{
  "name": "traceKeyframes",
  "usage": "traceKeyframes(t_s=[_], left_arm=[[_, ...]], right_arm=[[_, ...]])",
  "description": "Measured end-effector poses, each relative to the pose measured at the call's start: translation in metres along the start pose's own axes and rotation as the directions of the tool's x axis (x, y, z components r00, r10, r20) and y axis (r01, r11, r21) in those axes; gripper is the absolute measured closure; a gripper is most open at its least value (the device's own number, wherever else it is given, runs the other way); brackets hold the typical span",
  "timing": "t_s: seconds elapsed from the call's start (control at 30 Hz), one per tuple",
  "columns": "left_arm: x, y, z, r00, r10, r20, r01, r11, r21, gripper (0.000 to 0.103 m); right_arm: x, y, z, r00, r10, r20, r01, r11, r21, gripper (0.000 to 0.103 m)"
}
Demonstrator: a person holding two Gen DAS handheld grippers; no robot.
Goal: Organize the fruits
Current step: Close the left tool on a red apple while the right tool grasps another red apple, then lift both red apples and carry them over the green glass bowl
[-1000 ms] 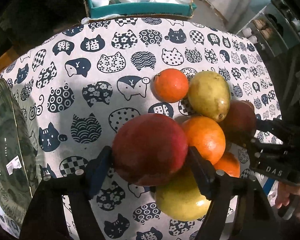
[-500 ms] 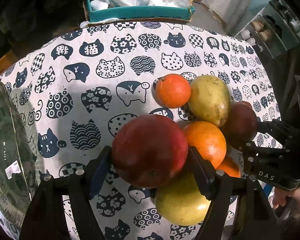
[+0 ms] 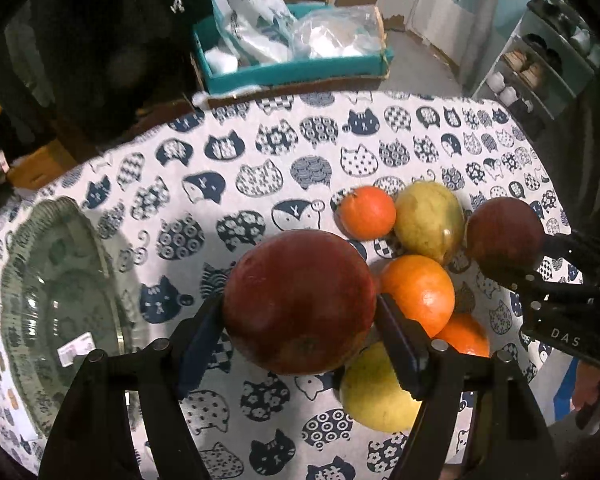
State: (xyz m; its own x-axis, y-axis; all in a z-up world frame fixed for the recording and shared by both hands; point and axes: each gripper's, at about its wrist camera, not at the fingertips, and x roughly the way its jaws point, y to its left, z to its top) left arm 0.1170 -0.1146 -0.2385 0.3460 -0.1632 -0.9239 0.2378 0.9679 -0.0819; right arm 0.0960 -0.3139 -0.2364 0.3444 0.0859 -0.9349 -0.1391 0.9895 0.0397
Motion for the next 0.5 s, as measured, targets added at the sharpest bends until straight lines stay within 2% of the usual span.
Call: traceKeyframes(t_s=[0.13,0.5], left_arm=[[-0.018,-0.001,-0.001,0.999,0.021,0.049,-0.022,1.0,0.011,0.026],[-0.055,0.006,-0.004,0.992,0.032,0.122,-0.03,0.999,-0.015,0.026]], right_arm=[[-0.015,0.001,0.005,0.999,-0.001,0.046,0.001,1.0,0.002,0.043],[-0.05,0.013,0.009,0.987,0.004,0.162,-0.002,1.0,-0.015,0.043]])
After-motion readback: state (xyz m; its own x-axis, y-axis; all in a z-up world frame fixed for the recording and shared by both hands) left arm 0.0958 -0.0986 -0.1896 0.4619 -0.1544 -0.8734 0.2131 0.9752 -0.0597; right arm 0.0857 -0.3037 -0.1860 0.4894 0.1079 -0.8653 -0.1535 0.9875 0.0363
